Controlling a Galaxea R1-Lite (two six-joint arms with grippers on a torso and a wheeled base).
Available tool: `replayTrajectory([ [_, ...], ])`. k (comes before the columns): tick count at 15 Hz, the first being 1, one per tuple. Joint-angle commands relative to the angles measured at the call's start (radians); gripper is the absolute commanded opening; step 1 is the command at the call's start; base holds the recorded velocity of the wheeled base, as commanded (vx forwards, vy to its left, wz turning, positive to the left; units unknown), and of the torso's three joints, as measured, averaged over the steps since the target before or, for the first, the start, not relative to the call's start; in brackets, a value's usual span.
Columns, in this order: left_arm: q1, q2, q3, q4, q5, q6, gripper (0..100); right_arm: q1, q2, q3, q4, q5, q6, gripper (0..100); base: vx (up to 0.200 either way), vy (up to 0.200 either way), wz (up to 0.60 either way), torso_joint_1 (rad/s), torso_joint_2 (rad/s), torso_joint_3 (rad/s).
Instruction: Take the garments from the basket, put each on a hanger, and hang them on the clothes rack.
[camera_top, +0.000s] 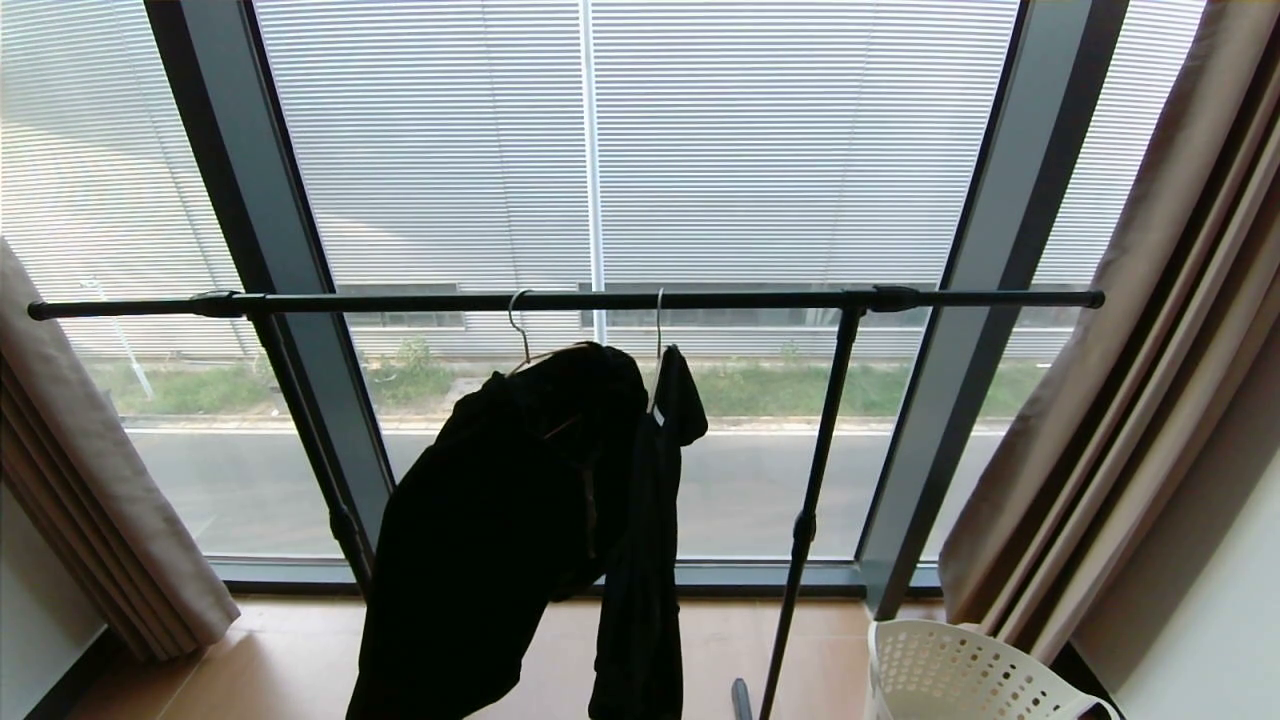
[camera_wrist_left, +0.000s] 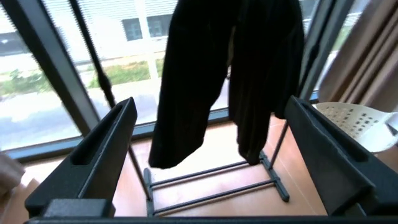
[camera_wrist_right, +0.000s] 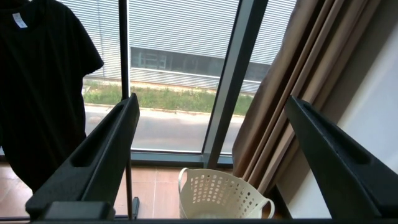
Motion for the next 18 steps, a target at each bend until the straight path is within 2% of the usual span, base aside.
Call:
replayTrajectory([
  [1, 0.079, 0.006, 0.0, -0.002, 0.003, -0.007, 100, 0.0, 0.002, 0.0, 0.0, 0.0, -0.001, 100, 0.0, 0.0, 0.0, 0.0, 0.0, 0.0],
  [3, 0.081, 0.006, 0.0, -0.005, 0.067, -0.047, 100, 0.0, 0.002, 0.0, 0.0, 0.0, -0.001, 100, 0.0, 0.0, 0.0, 0.0, 0.0, 0.0],
  [5, 0.095, 0.005, 0.0, -0.005, 0.078, -0.05, 100, 0.0, 0.002, 0.0, 0.0, 0.0, -0.001, 100, 0.0, 0.0, 0.0, 0.0, 0.0, 0.0],
  [6, 0.127, 0.002, 0.0, -0.005, 0.086, -0.048, 100, 0.0, 0.002, 0.0, 0.0, 0.0, 0.001, 100, 0.0, 0.0, 0.0, 0.0, 0.0, 0.0],
  [7, 0.201, -0.003, 0.0, -0.005, 0.079, -0.038, 100, 0.0, 0.004, 0.0, 0.0, 0.0, 0.001, 100, 0.0, 0.0, 0.0, 0.0, 0.0, 0.0],
  [9, 0.208, -0.031, 0.0, -0.004, 0.046, -0.028, 100, 0.0, 0.004, 0.0, 0.0, 0.0, 0.002, 100, 0.0, 0.0, 0.0, 0.0, 0.0, 0.0],
  [10, 0.17, -0.087, 0.002, -0.008, -0.005, -0.019, 100, 0.0, 0.002, 0.0, 0.0, 0.0, 0.004, 100, 0.0, 0.0, 0.0, 0.0, 0.0, 0.0],
  [11, 0.179, -0.087, 0.0, -0.017, -0.077, -0.007, 100, 0.0, 0.004, 0.0, 0.0, 0.0, 0.005, 100, 0.0, 0.0, 0.0, 0.0, 0.0, 0.0],
  [12, 0.177, -0.086, 0.0, -0.017, -0.098, -0.002, 100, 0.0, 0.002, 0.0, 0.0, 0.001, 0.012, 100, 0.0, 0.0, 0.0, 0.0, 0.0, 0.0],
  [15, 0.177, -0.086, 0.002, -0.019, -0.085, -0.004, 100, 0.0, 0.002, 0.0, 0.038, 0.023, 0.07, 100, 0.0, 0.0, 0.0, 0.0, 0.0, 0.0],
  [16, 0.177, -0.086, 0.002, -0.019, -0.086, 0.005, 100, 0.0, 0.002, 0.0, 0.044, 0.054, 0.085, 100, 0.0, 0.0, 0.0, 0.0, 0.0, 0.0],
  [18, 0.176, -0.086, -0.002, -0.013, -0.129, 0.011, 100, 0.0, 0.002, 0.0, 0.044, 0.077, 0.094, 100, 0.0, 0.0, 0.0, 0.0, 0.0, 0.0],
])
